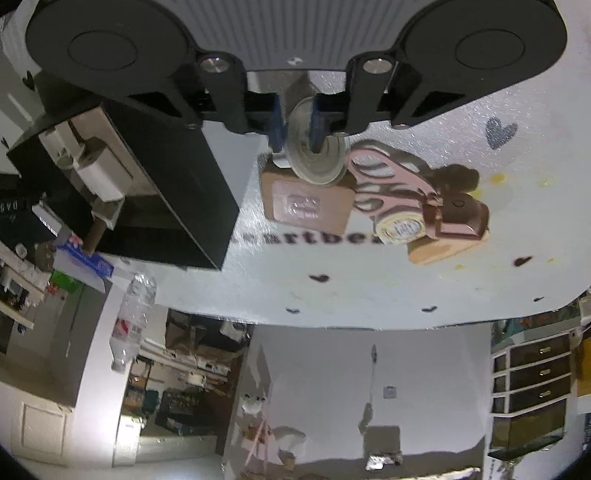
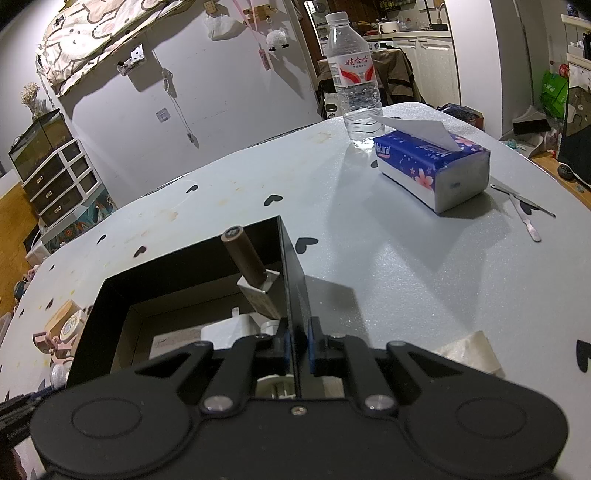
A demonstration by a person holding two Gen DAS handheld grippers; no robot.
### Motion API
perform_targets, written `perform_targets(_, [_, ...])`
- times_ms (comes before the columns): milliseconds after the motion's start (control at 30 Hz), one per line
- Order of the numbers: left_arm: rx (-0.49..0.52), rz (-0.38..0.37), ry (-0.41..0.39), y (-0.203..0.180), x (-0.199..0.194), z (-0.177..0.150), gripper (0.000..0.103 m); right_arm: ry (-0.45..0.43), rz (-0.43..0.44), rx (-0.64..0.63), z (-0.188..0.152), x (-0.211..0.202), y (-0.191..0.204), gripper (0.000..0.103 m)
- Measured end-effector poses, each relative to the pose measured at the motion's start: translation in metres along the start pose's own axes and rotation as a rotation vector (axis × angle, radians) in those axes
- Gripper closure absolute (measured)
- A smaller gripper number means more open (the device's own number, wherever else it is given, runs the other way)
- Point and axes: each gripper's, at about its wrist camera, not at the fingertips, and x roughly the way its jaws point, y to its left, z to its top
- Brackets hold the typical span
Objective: Organize rigid objects
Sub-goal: 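Move the left gripper to the clear round suction cup and grasp it, then carry the suction cup into the black box and open the left gripper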
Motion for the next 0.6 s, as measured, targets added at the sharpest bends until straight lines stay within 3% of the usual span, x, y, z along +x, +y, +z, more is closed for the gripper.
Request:
perform_targets(200, [-0.015, -0.035, -0.088, 0.002, -0.015, 0.019, 0.094, 0.0, 0.002, 0.002, 0.0, 0.0, -0.001, 0.093])
perform_targets(400, [0.04, -0.263, -0.176, -0.027, -0.038, 0.042, 0.094, 0.0, 0.001, 0.002, 0.0, 0.0, 0.0, 0.093])
perform_targets(500, [0.094, -0.378, -0.129, -0.053, -0.03, 0.045, 0.094, 0.001, 0.001, 0.001, 0.0, 0.0, 0.0, 0.093])
perform_targets(600, [0.125, -0.473, -0.034, -0.079, -0.012, 0.043, 0.094, 0.002, 0.003, 0.002, 0.0, 0.0, 0.0, 0.093])
